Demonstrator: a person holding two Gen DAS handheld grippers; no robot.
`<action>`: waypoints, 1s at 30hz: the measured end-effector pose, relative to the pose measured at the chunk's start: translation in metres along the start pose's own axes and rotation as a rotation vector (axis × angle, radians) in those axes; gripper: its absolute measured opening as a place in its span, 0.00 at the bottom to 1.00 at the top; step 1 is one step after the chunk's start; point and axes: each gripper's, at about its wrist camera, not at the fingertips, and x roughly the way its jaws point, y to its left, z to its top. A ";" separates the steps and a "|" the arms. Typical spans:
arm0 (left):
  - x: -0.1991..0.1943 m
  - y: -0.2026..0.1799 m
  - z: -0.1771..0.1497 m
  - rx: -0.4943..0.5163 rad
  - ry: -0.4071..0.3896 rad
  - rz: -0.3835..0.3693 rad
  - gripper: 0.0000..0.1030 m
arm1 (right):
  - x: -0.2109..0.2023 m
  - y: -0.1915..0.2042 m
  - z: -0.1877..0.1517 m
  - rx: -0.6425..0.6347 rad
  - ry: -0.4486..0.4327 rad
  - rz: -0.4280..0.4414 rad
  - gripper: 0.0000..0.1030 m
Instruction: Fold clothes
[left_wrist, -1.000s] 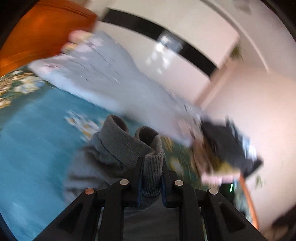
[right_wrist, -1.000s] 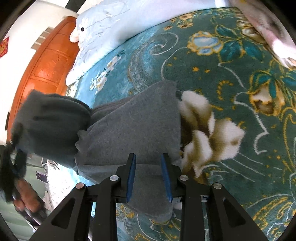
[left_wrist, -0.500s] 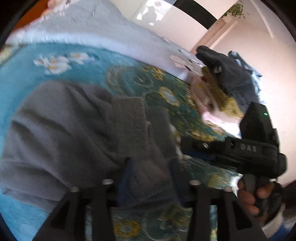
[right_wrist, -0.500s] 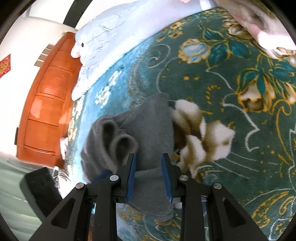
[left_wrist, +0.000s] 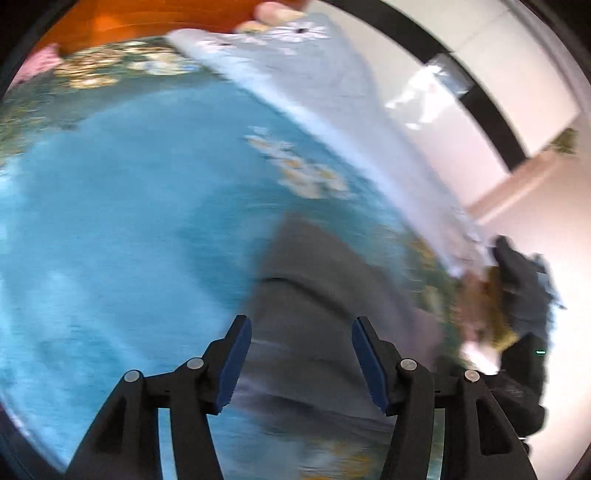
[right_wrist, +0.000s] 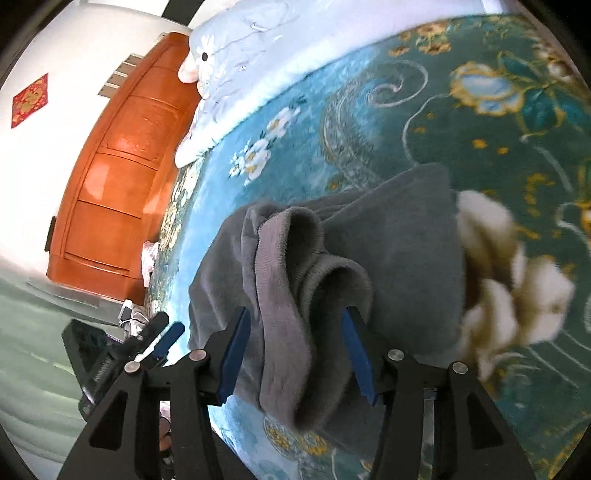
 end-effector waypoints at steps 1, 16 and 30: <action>0.003 0.007 -0.003 -0.013 0.013 0.009 0.59 | 0.004 0.000 0.002 0.006 0.000 0.000 0.52; 0.014 0.036 -0.026 -0.065 0.098 -0.024 0.63 | -0.029 0.034 0.013 -0.006 -0.112 0.142 0.11; 0.004 0.019 -0.024 -0.039 0.106 -0.151 0.66 | -0.022 -0.045 0.001 0.136 -0.062 -0.006 0.11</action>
